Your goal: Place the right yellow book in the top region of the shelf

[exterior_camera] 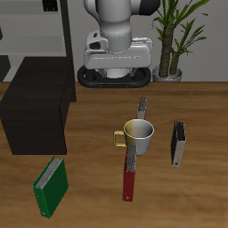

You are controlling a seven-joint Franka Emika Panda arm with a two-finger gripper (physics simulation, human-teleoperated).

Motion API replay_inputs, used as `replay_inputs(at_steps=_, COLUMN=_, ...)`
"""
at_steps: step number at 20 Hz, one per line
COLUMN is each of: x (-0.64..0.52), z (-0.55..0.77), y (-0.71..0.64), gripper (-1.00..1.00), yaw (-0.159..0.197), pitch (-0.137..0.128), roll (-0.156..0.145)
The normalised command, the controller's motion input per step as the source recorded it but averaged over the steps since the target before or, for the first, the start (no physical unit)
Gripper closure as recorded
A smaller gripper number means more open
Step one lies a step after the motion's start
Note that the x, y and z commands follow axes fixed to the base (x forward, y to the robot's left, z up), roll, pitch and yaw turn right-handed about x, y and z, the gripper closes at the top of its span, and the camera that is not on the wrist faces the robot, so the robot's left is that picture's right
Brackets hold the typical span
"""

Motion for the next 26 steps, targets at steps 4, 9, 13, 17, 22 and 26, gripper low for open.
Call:
replay_inputs(at_steps=4, x=-0.05, z=-0.02, y=0.08, gripper=-1.00, yaw=-0.006, pitch=-0.014, roll=0.000)
replay_inputs(at_steps=9, x=-0.11, z=-0.04, y=0.09, gripper=-1.00, yaw=0.016, pitch=-0.056, roll=-0.039)
replay_inputs(at_steps=13, x=-0.20, z=-0.07, y=0.19, gripper=-1.00, yaw=-0.032, pitch=-0.032, roll=-0.050)
replay_inputs(at_steps=17, x=-0.20, z=-0.15, y=0.21, gripper=-1.00, yaw=-0.020, pitch=-0.037, roll=-0.055)
replay_inputs(at_steps=22, x=-0.15, z=-0.19, y=0.28, gripper=-1.00, yaw=0.003, pitch=-0.026, roll=0.011)
replay_inputs(at_steps=26, x=-0.07, z=-0.22, y=0.25, gripper=-1.00, yaw=-0.021, pitch=0.003, roll=-0.026)
